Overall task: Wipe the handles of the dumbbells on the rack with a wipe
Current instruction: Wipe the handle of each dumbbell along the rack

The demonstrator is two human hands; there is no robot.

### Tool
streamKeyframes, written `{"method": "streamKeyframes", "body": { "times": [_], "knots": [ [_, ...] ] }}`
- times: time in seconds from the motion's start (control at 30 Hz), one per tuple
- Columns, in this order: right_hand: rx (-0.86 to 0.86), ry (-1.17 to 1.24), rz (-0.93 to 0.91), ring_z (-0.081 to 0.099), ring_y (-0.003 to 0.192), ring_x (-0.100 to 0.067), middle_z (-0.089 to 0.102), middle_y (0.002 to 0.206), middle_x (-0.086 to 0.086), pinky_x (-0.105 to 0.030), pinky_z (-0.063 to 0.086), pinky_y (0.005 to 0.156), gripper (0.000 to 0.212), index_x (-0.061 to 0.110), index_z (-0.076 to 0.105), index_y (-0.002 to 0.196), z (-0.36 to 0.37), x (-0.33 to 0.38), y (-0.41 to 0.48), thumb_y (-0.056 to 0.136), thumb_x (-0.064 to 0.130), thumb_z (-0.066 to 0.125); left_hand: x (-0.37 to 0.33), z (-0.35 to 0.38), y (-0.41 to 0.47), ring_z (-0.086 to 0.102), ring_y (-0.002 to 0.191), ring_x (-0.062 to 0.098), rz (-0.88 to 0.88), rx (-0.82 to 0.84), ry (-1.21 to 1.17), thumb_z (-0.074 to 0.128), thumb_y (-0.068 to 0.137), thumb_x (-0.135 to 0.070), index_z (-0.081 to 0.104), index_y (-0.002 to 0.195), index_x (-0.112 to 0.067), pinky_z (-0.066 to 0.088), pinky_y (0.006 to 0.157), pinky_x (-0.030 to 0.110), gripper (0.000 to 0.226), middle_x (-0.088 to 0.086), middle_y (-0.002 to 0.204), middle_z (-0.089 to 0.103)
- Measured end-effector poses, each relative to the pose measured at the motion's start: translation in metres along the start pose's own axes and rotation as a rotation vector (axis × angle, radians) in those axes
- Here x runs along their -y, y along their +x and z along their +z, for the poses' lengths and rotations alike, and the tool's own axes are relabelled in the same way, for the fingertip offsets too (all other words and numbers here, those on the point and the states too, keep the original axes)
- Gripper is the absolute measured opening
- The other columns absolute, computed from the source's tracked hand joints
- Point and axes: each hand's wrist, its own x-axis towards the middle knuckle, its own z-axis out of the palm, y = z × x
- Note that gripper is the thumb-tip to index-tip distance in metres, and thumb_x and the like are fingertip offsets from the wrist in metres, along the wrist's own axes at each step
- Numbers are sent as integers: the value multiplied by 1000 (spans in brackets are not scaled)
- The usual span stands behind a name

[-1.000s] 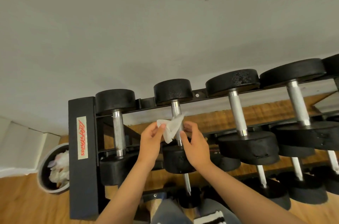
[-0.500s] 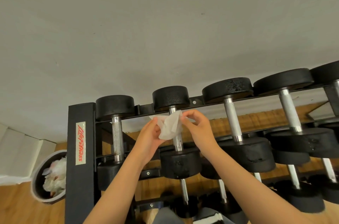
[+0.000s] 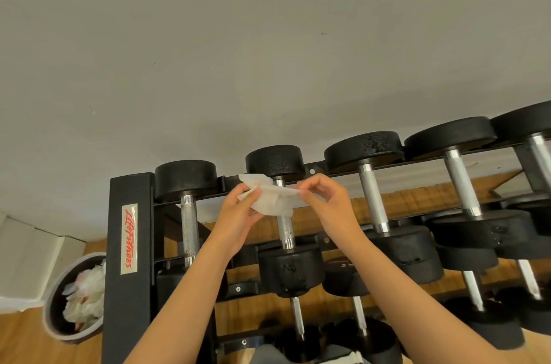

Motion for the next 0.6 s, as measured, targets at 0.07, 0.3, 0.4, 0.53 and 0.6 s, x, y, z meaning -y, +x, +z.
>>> {"method": "streamKeyframes", "body": {
  "times": [0.07,0.3,0.4,0.53,0.6],
  "knots": [
    [5,51,15,65,95,-18,69,91,-9,-25,52,88,16,11,62,82,-2,3,1,87,-4,59,-2,2,1,58,118,28,6,-20,6,56,95,-16,50,132,-6,53,95,42,38,16,132,55],
    [-60,23,22,63,87,-6,65,87,4,-17,50,79,14,13,60,92,1,5,1,91,0,57,-7,12,-2,62,111,25,-38,-19,-169,45,101,-15,53,126,-5,59,77,30,28,16,129,58],
    [-130,85,120,63,98,-8,67,101,3,-17,50,81,22,20,52,113,1,1,3,94,9,57,-9,16,-4,62,113,25,-82,40,-252,42,102,-12,52,129,-11,59,78,32,29,14,131,58],
    [-90,187,296,62,99,-11,63,103,5,-20,55,78,33,20,44,126,1,-2,-2,96,15,55,-9,18,-4,65,111,30,-95,108,-382,40,98,1,47,137,-23,59,77,38,46,15,132,56],
    [-66,252,386,61,101,-12,60,108,4,-24,56,81,35,20,45,127,2,-6,-4,95,17,57,-9,20,-5,65,110,32,-86,144,-393,40,94,6,46,137,-27,59,80,42,54,15,133,54]
  ]
}}
